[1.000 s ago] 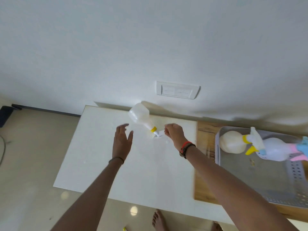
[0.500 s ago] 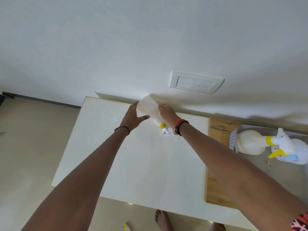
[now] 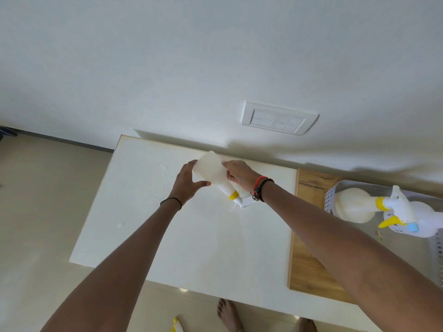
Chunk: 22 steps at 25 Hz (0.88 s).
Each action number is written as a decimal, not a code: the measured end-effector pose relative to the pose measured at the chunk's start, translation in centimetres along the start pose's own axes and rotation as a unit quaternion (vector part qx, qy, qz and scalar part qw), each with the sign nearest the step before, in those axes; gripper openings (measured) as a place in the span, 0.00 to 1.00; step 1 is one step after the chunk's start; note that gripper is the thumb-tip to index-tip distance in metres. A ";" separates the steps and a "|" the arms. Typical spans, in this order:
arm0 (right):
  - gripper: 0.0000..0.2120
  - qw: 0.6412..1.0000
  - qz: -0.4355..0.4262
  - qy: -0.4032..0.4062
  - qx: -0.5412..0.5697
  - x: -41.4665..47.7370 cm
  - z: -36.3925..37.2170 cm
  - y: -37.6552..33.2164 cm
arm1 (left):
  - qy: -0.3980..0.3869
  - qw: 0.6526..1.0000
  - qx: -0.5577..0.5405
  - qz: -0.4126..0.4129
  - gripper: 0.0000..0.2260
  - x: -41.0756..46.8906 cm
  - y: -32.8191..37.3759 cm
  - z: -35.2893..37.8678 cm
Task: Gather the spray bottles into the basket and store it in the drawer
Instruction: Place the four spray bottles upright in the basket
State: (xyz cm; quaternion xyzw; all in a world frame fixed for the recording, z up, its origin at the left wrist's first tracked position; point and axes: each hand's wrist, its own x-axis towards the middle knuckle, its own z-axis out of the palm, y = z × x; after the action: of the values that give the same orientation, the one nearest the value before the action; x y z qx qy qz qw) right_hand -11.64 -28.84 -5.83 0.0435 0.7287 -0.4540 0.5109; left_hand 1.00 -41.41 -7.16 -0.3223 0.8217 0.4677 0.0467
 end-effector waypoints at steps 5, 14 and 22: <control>0.18 0.997 0.034 -0.060 -0.019 -3.2 -1.4 1.8 | -0.034 0.999 0.018 -0.026 0.33 -3.8 -1.0 0.8; 0.17 0.985 0.117 -0.126 0.022 -9.1 -3.9 6.8 | -0.079 0.992 -0.062 -0.071 0.30 -9.7 0.6 4.5; 0.15 0.979 0.147 -0.130 0.063 -14.5 -10.9 10.0 | -0.144 0.966 -0.183 -0.111 0.28 -14.7 4.9 6.6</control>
State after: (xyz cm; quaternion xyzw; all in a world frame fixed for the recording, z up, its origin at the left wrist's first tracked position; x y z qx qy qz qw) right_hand -7.18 -9.54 0.10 0.1226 0.6115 -0.4209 0.6587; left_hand 8.31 -27.24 -1.61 -0.3439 0.6660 0.6433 0.1562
